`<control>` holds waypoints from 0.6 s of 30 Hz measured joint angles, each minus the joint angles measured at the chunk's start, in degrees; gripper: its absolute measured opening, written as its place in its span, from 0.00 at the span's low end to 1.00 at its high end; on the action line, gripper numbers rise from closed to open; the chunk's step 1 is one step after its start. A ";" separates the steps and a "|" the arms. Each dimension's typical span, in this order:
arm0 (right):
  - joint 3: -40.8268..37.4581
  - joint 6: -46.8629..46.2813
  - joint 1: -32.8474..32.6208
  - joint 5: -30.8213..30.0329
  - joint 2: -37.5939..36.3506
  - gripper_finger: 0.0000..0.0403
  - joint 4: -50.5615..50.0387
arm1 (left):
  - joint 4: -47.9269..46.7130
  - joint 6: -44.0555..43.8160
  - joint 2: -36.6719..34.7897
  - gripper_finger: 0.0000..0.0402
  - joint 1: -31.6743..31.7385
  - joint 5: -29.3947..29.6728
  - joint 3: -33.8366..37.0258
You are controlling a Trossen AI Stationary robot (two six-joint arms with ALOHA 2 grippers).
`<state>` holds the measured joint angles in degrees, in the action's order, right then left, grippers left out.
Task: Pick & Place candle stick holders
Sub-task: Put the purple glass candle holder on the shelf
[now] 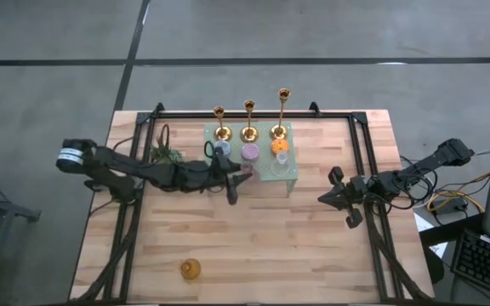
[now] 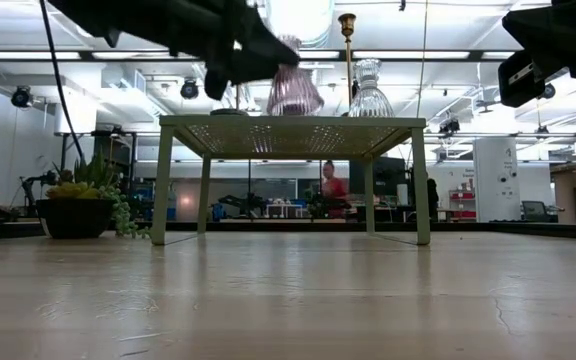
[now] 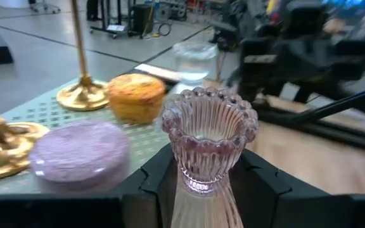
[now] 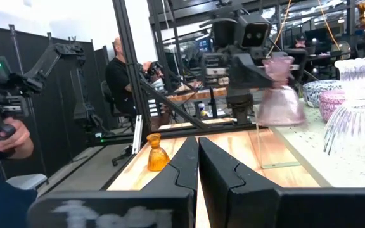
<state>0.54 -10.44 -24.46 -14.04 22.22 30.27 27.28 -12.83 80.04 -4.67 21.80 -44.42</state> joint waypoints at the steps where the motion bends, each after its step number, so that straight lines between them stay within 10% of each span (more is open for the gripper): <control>1: 0.00 0.06 0.00 0.00 0.00 0.02 0.00 | -0.17 0.77 0.23 0.33 0.36 0.02 0.00; 18: 0.00 0.11 0.00 0.00 0.00 0.02 0.00 | 0.19 9.78 2.84 0.33 2.60 0.93 -1.46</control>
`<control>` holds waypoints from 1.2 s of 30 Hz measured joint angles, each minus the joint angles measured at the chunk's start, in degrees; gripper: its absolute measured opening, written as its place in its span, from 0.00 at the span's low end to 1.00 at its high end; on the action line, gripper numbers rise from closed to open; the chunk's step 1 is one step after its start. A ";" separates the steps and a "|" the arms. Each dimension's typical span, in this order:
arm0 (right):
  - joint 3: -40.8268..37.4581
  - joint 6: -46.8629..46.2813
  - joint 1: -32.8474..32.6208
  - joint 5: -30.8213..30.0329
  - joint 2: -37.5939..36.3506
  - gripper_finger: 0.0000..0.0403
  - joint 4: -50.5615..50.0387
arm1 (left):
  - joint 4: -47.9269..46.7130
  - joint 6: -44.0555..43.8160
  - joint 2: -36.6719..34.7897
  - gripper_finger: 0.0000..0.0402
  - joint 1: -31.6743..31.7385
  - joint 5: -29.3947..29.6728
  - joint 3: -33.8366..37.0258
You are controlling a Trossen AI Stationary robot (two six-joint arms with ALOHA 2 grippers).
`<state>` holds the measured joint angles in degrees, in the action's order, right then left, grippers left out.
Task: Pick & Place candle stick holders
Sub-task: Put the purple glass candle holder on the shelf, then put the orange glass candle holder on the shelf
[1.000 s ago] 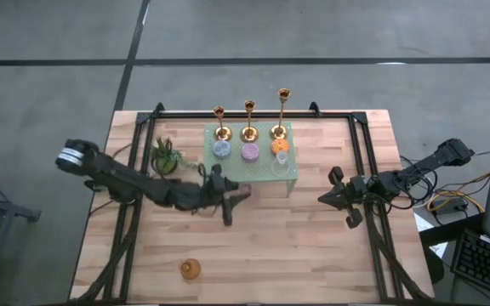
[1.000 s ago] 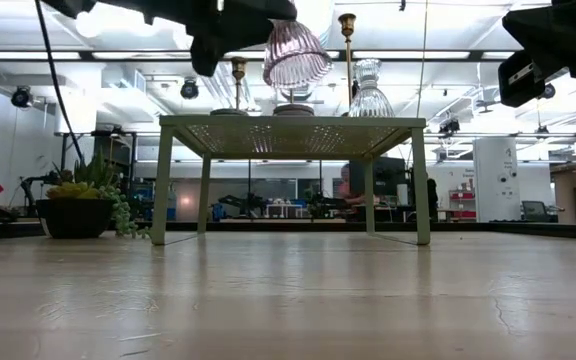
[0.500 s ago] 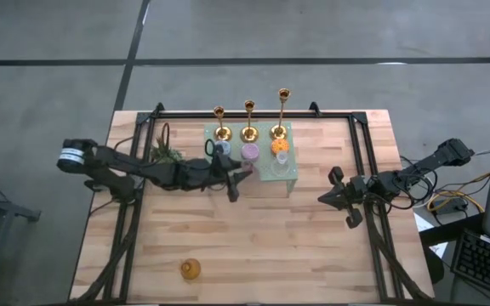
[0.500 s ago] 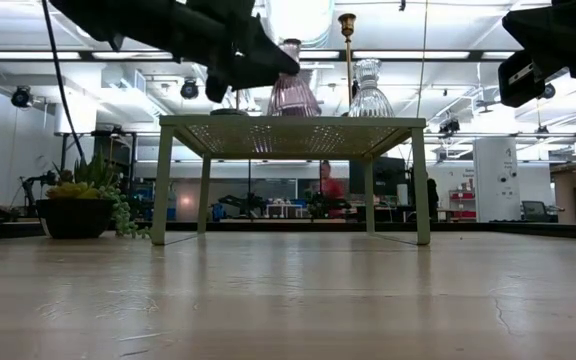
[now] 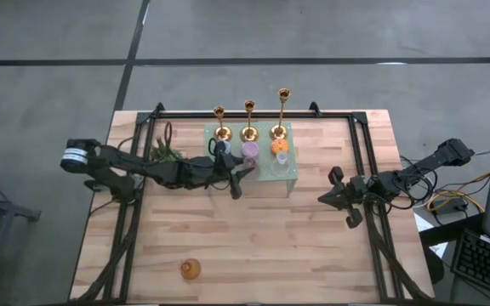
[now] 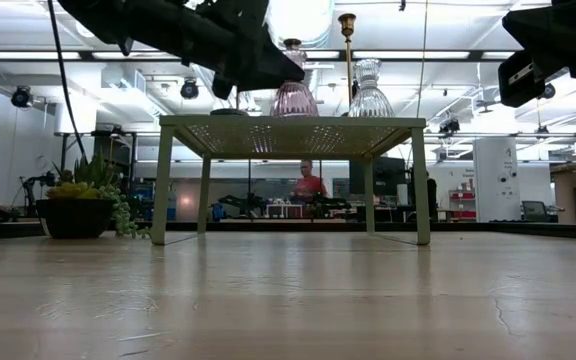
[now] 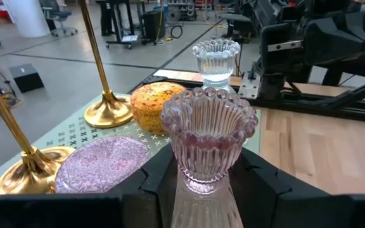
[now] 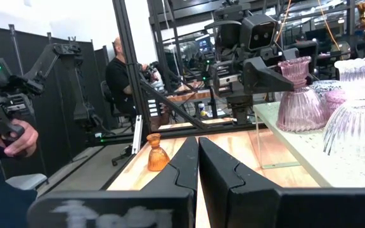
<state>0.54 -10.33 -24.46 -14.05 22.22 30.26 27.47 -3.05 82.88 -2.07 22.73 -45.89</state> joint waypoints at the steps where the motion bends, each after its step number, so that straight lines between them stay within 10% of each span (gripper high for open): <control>1: 0.00 -0.03 0.01 -0.01 0.00 0.02 0.00 | 0.04 0.06 0.06 0.33 0.00 0.30 0.00; 36: 0.00 -0.09 -0.01 -0.02 0.00 0.02 0.00 | -0.55 1.69 -0.65 0.60 0.72 0.66 -2.74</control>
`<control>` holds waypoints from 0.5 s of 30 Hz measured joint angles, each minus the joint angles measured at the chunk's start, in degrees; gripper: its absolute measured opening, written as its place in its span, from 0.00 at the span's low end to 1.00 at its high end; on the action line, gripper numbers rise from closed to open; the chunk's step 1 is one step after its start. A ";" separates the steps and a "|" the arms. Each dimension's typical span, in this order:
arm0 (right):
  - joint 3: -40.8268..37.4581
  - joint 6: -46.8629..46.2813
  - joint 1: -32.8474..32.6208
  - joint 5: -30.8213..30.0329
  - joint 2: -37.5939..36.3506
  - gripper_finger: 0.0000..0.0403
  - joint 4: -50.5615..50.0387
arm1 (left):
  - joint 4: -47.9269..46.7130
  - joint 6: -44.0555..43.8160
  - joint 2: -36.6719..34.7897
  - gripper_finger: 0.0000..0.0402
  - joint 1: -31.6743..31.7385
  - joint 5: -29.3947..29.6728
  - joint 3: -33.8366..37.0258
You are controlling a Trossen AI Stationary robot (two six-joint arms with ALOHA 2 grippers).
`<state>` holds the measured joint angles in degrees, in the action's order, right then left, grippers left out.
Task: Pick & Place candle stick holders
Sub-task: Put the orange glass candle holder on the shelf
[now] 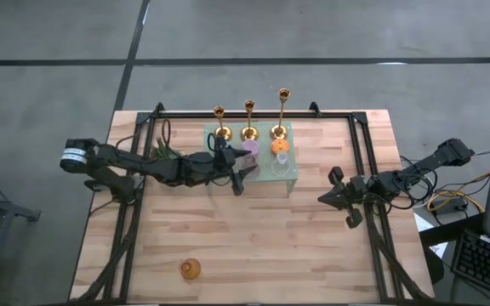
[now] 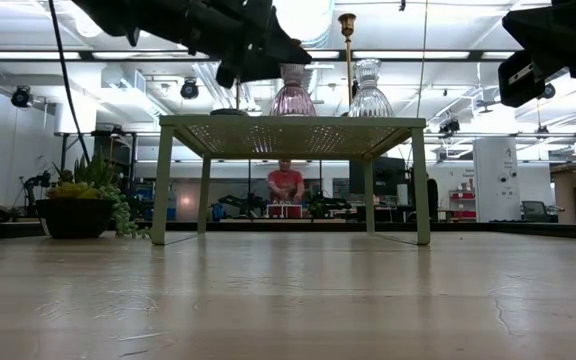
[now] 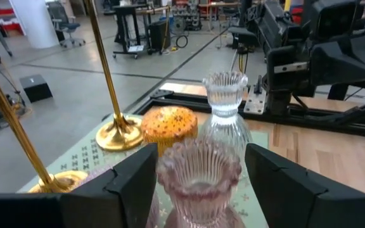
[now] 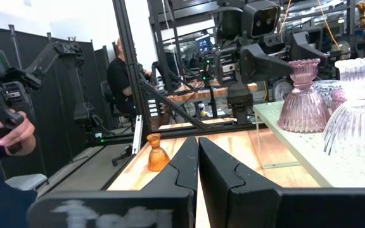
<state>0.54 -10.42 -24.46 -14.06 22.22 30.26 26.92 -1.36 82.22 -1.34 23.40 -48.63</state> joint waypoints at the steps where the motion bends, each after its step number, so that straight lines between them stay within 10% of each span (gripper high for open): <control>1: 0.00 -0.02 0.00 0.00 0.00 0.02 0.02 | 0.03 0.33 -0.24 0.60 0.00 0.00 -0.10; 15: 0.00 -0.02 0.00 0.01 0.00 0.02 0.00 | -5.25 6.09 -8.33 0.59 -2.68 -0.15 -0.10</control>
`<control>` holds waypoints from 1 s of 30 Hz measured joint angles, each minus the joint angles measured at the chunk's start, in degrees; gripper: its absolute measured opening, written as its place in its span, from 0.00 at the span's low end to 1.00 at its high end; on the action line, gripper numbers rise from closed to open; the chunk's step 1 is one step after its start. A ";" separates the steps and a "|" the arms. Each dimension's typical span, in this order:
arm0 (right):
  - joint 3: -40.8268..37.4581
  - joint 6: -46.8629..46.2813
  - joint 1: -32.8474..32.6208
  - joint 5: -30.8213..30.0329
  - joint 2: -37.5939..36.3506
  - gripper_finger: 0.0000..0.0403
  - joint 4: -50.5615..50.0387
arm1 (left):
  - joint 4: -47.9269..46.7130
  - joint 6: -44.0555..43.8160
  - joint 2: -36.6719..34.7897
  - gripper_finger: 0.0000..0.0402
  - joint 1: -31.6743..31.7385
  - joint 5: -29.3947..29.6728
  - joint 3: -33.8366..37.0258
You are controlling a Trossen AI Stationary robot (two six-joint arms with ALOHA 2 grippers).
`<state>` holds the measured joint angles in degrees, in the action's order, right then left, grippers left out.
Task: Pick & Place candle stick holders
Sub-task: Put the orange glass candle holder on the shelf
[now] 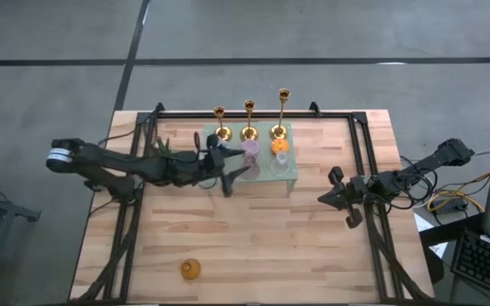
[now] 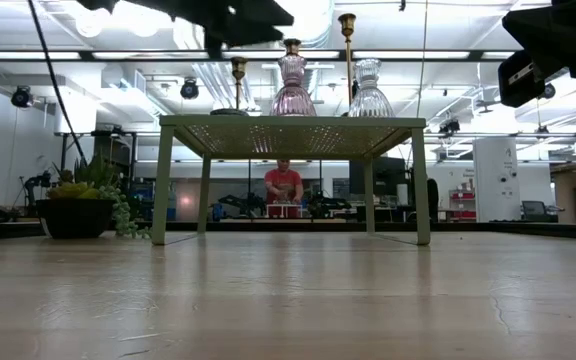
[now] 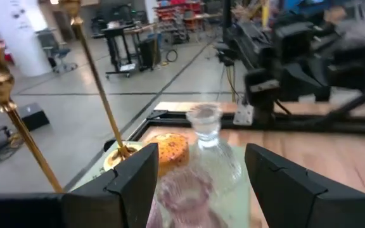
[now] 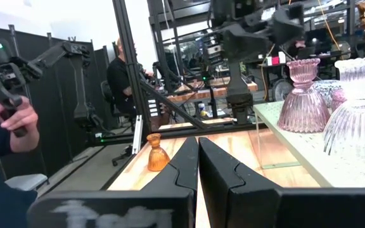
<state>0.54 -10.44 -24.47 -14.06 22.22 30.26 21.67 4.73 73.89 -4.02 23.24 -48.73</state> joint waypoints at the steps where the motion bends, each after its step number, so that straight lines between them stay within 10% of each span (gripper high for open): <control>1: 0.00 0.04 0.02 -0.01 0.00 0.02 0.02 | -2.18 0.80 -1.42 0.59 -0.79 0.02 0.00; 15: 0.00 0.03 0.01 -0.01 0.00 0.02 0.00 | -46.53 -17.18 -19.20 0.59 -29.43 -1.67 0.12; 30: 0.00 0.02 0.00 -0.01 0.00 0.02 0.00 | -61.06 -57.64 -12.62 0.59 -58.27 5.54 3.13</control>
<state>0.54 -10.41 -24.47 -14.06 22.22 30.26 -39.39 -52.91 61.27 -62.29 28.78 -45.60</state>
